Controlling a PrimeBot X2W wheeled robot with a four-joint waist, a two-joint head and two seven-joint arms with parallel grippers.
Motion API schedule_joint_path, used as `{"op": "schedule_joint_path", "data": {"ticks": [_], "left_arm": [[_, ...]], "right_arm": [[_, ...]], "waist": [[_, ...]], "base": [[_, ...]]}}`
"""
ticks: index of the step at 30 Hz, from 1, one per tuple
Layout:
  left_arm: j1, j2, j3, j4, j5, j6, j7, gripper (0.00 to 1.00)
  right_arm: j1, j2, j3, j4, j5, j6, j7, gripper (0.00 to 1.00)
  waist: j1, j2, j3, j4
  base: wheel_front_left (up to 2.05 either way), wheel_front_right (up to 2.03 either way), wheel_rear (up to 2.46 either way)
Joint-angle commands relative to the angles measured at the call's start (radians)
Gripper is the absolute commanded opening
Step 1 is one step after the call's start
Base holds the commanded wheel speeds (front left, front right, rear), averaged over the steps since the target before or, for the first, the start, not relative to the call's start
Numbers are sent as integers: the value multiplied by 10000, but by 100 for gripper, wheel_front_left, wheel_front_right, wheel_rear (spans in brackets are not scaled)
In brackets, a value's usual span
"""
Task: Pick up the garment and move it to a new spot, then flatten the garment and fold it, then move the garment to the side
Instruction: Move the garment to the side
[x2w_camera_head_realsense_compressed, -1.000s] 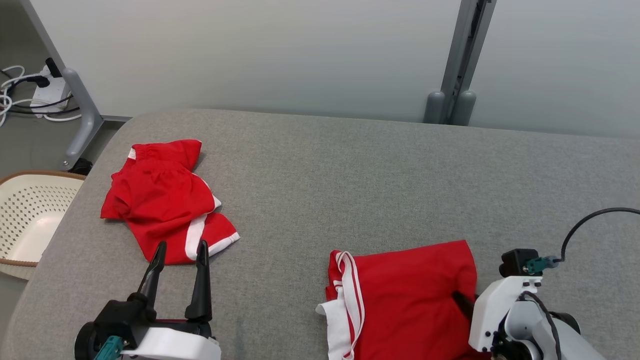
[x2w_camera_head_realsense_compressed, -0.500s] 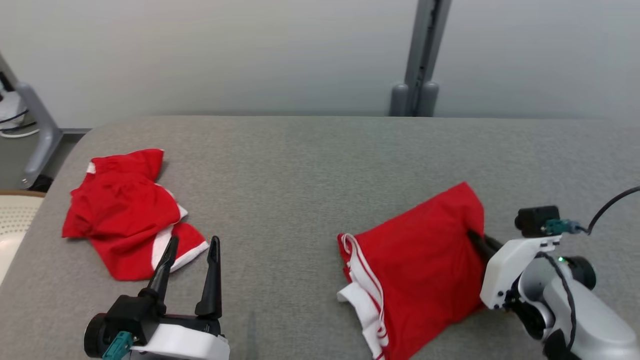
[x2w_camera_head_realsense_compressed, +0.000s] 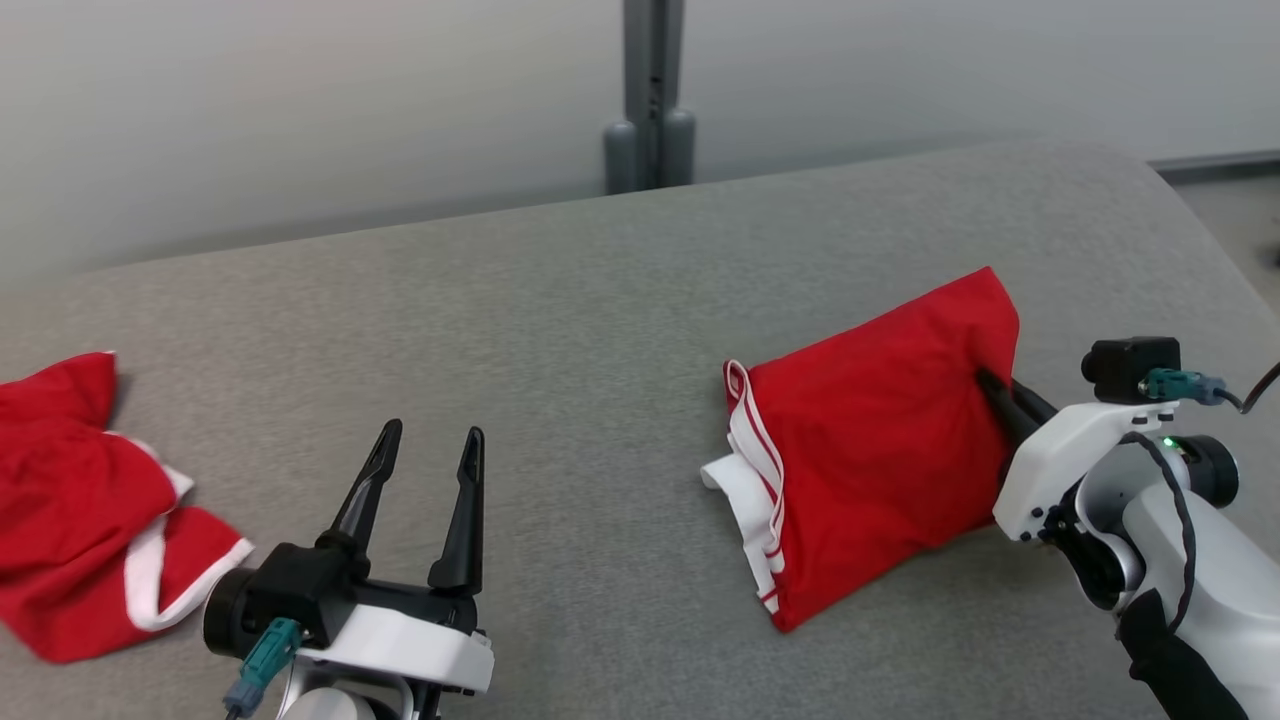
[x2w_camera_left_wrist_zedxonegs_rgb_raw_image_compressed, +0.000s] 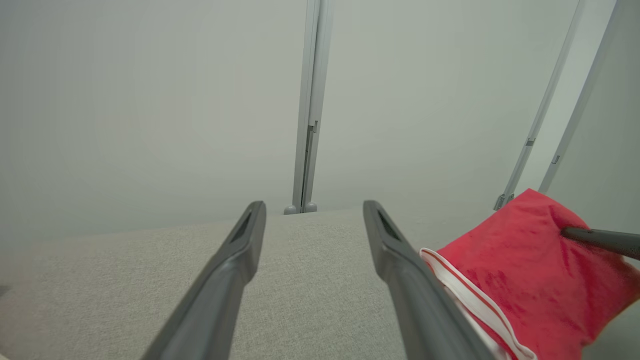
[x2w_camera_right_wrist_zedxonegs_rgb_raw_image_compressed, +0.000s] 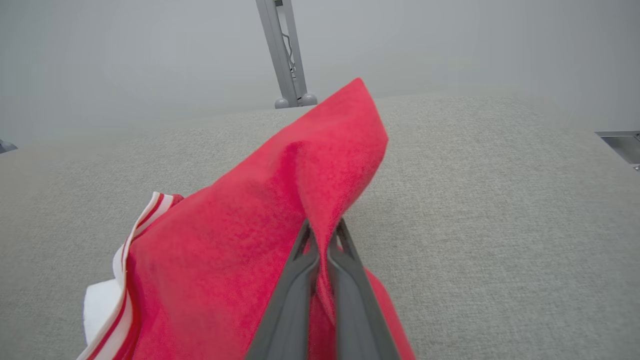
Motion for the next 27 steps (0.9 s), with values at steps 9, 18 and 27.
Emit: {"op": "schedule_joint_path", "data": {"ticks": [9, 18, 27], "left_arm": [[-580, 38, -146, 120, 275, -134, 4, 100], [-995, 40, -242, 147, 528, -230, 4, 100], [-1731, 126, -345, 228, 958, -393, 4, 100]], "right_arm": [[-770, -208, 168, 235, 176, -1, -535, 0], [-2012, -755, 583, 326, 39, -1, -543, 0], [-3817, -1634, 713, 1408, 160, -1, -708, 0]], "waist": [[0, -1, 689, -1403], [0, -1, 1342, -1642], [0, -1, 2706, -1158]], "base": [[0, 0, 0], [0, 0, 0], [0, 0, 0]]}}
